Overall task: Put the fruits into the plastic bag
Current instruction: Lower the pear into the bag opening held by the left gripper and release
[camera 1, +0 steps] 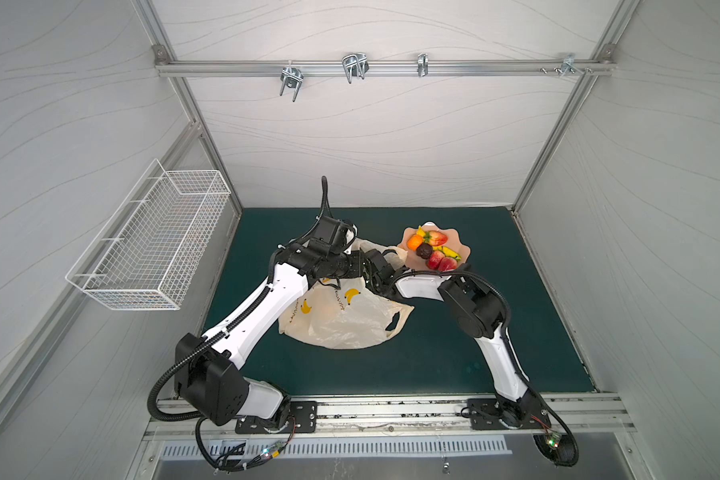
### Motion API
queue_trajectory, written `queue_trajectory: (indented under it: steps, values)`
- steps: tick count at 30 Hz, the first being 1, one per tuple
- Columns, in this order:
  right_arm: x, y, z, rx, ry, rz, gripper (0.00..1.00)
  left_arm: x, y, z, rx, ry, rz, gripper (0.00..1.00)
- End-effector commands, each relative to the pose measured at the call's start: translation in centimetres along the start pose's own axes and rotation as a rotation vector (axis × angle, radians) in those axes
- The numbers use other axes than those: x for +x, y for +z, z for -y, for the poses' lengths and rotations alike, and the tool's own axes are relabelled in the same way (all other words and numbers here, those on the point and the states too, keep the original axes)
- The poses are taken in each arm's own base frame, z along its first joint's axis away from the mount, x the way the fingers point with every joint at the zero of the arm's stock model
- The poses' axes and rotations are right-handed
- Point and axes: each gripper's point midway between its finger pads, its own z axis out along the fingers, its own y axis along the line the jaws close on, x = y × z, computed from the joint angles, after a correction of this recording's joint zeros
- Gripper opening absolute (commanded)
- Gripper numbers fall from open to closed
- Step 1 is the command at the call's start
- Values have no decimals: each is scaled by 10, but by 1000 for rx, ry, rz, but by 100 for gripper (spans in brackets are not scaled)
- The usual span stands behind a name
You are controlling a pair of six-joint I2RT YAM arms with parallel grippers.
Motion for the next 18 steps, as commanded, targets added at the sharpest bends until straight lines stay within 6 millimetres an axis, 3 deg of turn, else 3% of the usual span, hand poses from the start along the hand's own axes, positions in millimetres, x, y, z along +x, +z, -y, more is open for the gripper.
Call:
queue_trajectory:
  steps: [1, 8, 13, 18]
  values:
    - [9, -3, 1, 18, 6, -9, 81, -8, -8, 9, 32, 25, 45, 0]
    - [10, -20, -5, 8, -15, 26, 93, -6, -11, 7, 29, 14, 51, 0]
    - [20, -30, -11, 8, -34, 34, 96, -4, -13, 3, 12, 7, 59, 0]
    - [25, -42, -3, 11, -14, 54, 97, -2, -14, 0, 1, 0, 62, 0]
